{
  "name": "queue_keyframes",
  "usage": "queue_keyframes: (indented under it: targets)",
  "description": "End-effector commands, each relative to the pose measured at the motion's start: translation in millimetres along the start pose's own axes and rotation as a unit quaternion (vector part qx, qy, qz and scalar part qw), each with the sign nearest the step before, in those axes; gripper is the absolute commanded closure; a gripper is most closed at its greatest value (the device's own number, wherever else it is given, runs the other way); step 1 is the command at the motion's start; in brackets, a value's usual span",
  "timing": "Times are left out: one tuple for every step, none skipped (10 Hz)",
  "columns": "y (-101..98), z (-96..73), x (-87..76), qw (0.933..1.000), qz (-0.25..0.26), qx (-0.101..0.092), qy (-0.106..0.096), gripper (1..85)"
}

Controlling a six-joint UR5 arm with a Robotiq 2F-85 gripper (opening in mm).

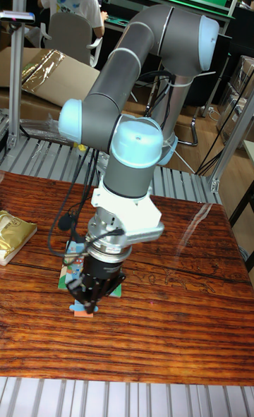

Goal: Assemble one piece of a puzzle

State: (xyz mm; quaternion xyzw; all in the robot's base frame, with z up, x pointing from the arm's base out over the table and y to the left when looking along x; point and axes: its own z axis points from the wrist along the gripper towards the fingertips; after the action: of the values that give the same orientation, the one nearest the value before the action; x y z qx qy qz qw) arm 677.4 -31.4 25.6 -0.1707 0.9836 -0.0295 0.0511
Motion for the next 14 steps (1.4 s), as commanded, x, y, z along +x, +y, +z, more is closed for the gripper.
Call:
queue_keyframes:
  targets:
    - [23.9,-2.1,1.7,0.9778,0.204,-0.046,0.019,84.3]
    - [25.6,-2.8,10.3,0.9805,0.187,-0.046,0.038,84.3]
    - [26.5,-3.0,13.5,0.9808,0.184,-0.046,0.045,84.3]
    - [25.2,-3.3,20.4,0.9795,0.189,-0.041,0.058,84.3]
    - [22.8,-2.4,25.9,0.9786,0.192,-0.035,0.065,84.0]
    - [22.8,-1.5,28.3,0.9801,0.184,-0.037,0.065,72.7]
    - [28.3,-1.0,26.3,0.9804,0.180,-0.049,0.061,63.0]
    - [26.9,1.0,25.5,0.9835,0.166,-0.049,0.053,52.7]
    - [24.7,2.4,24.5,0.9849,0.160,-0.046,0.048,47.7]
    - [23.6,2.6,24.6,0.9852,0.158,-0.044,0.048,47.3]
    - [23.1,2.6,24.0,0.9853,0.158,-0.043,0.048,47.0]
    - [21.3,2.5,24.5,0.9857,0.156,-0.040,0.048,47.0]
    - [21.2,2.2,24.2,0.9859,0.156,-0.040,0.048,47.3]
    - [17.0,2.5,25.3,0.9850,0.163,-0.031,0.049,52.7]
